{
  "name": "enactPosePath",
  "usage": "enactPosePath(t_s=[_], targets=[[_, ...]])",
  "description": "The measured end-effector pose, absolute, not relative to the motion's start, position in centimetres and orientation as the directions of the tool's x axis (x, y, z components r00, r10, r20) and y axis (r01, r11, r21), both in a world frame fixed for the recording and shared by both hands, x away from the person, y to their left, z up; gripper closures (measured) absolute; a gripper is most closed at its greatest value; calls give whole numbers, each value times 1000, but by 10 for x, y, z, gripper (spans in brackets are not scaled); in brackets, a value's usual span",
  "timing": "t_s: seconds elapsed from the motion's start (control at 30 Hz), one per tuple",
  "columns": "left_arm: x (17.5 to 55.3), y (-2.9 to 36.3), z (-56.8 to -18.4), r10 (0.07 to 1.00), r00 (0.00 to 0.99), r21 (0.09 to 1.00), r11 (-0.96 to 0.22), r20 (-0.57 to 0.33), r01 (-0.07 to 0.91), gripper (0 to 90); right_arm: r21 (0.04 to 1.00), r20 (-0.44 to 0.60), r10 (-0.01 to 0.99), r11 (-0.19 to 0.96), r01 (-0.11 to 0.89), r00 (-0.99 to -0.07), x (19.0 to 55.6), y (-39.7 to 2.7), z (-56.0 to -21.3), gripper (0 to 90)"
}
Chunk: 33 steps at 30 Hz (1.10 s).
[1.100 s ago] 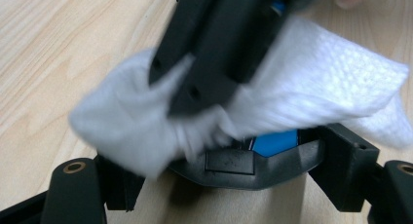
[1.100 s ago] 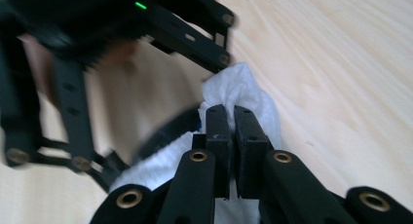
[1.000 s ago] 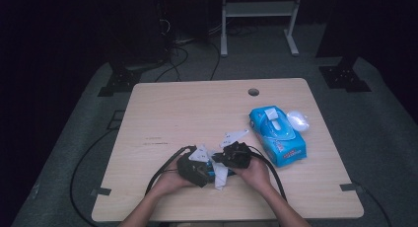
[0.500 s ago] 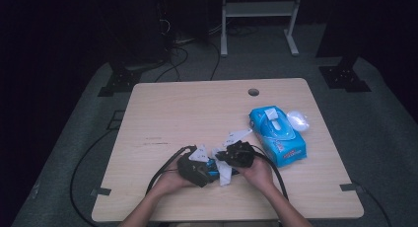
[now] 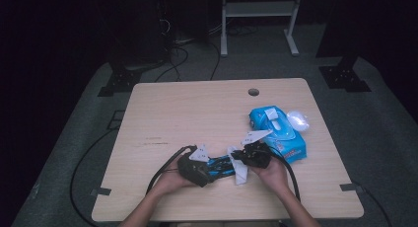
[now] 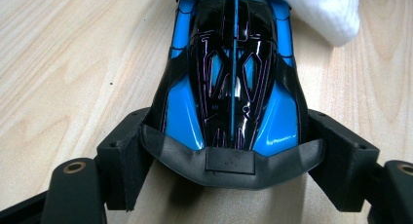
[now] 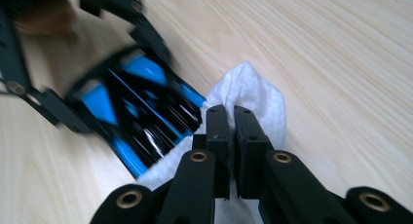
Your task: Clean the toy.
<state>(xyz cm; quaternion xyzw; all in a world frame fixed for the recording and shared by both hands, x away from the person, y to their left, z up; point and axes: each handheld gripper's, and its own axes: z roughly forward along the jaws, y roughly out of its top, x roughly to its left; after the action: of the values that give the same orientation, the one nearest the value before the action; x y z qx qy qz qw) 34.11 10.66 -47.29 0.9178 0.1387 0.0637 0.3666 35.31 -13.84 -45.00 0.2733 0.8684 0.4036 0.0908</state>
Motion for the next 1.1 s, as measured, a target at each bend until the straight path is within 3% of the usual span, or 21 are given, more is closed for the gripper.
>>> enactPosePath(t_s=[0.13,0.3,0.47,0.7,0.93,1.1], targets=[[341,109,-472,299,954,686,-697,14,209,242,750,29,524,552,365,-851,353,-125,-447,859],[340,109,-472,302,953,686,-696,15,210,242,735,15,549,561,381,-836,355,-140,-451,860],[341,107,-473,303,953,687,-696,17,209,242,733,43,579,535,419,-814,354,-153,-454,859],[341,108,-473,302,953,686,-697,17,209,242,760,51,525,532,374,-850,355,-131,-450,858],[341,107,-473,299,954,687,-697,20,204,242,742,52,573,526,416,-818,356,-155,-455,859],[341,107,-473,300,954,686,-698,20,205,242,748,45,566,528,403,-823,354,-146,-453,859]])
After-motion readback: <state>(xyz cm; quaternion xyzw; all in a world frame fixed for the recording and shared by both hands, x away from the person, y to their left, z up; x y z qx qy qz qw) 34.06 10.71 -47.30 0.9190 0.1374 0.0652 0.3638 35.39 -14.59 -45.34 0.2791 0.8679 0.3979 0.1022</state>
